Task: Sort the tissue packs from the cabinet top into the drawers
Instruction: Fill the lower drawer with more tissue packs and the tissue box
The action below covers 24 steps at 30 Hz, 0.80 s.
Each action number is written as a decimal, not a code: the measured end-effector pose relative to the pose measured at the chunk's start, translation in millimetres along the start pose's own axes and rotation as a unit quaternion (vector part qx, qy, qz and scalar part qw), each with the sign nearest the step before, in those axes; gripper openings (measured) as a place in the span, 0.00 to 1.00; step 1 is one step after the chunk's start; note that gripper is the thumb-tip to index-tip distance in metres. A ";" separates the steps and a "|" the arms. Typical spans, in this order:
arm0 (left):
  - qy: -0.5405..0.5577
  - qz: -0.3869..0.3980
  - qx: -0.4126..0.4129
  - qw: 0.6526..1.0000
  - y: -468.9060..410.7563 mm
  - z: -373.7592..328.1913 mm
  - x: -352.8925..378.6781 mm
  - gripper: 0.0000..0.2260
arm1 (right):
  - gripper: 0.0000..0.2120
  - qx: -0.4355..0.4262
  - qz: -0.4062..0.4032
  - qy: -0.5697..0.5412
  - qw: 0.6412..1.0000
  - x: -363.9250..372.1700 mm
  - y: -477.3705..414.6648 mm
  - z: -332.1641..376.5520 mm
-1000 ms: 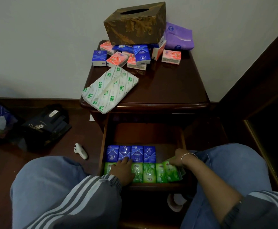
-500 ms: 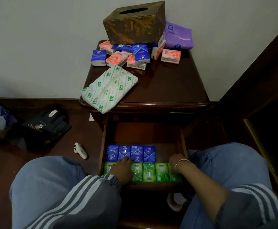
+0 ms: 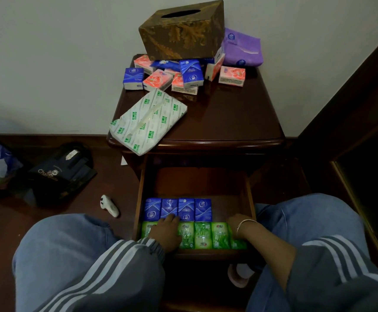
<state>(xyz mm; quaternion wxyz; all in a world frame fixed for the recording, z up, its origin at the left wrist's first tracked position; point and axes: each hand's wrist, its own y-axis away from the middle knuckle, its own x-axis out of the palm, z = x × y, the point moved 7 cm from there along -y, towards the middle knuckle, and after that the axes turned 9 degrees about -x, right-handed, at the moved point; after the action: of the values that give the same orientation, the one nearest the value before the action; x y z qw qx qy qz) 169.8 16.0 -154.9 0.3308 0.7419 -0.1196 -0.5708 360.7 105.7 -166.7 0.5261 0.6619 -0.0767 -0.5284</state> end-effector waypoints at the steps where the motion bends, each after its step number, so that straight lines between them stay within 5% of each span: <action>1: -0.001 0.000 0.000 1.000 0.1 -0.2 -0.3 0.28 | 0.20 0.003 -0.004 -0.004 1.000 1.4 -0.2 0.1; 10: -0.018 -0.029 -0.007 0.999 7.9 -7.2 -18.6 0.26 | 0.21 0.003 -0.043 0.005 0.999 -15.1 12.1 7.9; 13: 0.046 -0.128 0.039 0.990 24.5 -27.1 -71.2 0.21 | 0.21 -0.011 -0.062 -0.012 0.998 -45.2 30.2 12.6; 16: 0.139 -0.307 0.155 0.929 65.8 -53.3 -155.8 0.14 | 0.24 -0.063 -0.140 -0.094 0.984 -94.8 60.2 25.9; 20: 0.196 -0.508 0.229 0.807 117.2 -49.3 -267.8 0.11 | 0.19 -0.146 -0.351 -0.185 0.906 -188.4 119.5 42.3; 24: 0.243 -0.575 0.115 0.772 92.7 0.5 -354.7 0.09 | 0.10 -0.170 -0.559 -0.188 0.789 -286.9 151.5 43.3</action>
<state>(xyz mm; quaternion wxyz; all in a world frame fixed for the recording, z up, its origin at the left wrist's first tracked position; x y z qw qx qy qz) 74.5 142.9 175.6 -0.1294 0.8186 0.3491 -0.4373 272.4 201.8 133.4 0.2175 0.3764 0.3005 -0.8489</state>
